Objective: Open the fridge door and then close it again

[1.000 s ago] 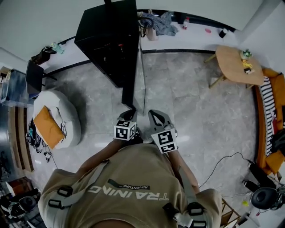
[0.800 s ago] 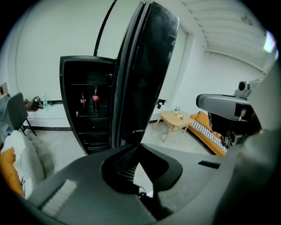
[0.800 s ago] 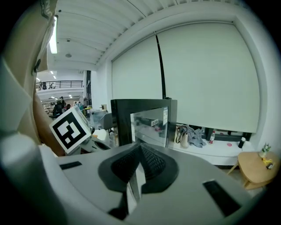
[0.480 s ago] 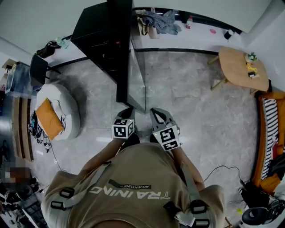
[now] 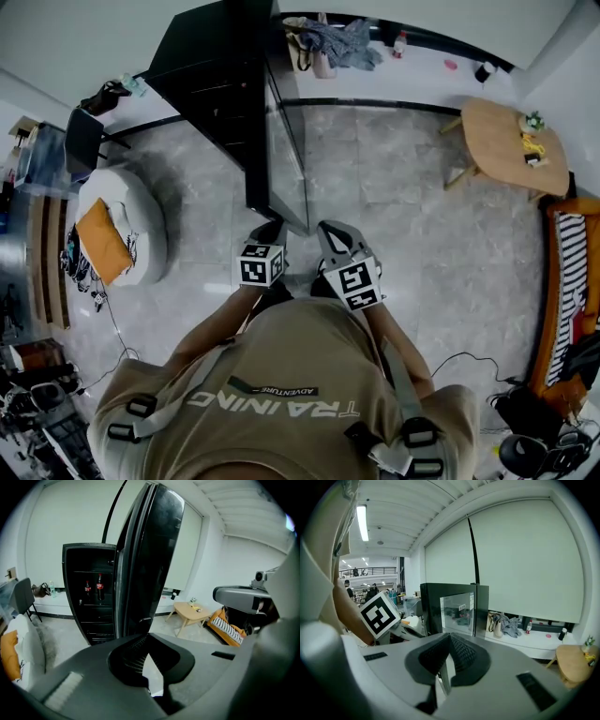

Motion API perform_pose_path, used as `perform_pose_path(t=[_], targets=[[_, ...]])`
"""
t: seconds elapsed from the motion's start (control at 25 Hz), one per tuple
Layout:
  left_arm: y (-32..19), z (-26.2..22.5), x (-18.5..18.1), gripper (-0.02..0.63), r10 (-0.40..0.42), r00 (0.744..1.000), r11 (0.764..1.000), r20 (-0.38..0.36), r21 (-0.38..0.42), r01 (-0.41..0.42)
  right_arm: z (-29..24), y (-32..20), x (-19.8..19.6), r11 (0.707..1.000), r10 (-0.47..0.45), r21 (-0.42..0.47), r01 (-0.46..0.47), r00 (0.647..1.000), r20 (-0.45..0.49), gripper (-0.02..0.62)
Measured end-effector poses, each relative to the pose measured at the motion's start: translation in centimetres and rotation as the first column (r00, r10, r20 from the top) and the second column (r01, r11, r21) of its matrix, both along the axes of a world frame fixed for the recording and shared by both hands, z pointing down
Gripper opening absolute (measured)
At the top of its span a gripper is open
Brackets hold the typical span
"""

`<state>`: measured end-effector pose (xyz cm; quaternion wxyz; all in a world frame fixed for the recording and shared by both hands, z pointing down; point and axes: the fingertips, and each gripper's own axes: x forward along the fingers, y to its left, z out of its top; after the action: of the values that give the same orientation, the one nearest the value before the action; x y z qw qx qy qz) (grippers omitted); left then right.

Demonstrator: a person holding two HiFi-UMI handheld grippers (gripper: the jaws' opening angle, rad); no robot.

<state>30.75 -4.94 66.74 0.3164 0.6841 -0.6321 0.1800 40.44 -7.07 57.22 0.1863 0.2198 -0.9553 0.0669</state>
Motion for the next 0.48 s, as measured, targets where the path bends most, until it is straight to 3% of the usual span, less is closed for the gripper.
perform_pose_path(t=[0.28, 0.48], targets=[[0.1, -0.9, 0.1, 0.002, 0.012, 0.998, 0.999, -0.065, 0.039, -0.010, 0.1, -0.2, -0.3, 1.000, -0.011, -0.012, 0.011, 1.000, -0.001, -0.003], [1.1, -2.1, -1.2, 0.002, 0.013, 0.998, 0.997, -0.066, 0.080, -0.007, 0.0, 0.0, -2.0, 0.999, -0.045, -0.008, 0.045, 0.999, -0.009, -0.003]])
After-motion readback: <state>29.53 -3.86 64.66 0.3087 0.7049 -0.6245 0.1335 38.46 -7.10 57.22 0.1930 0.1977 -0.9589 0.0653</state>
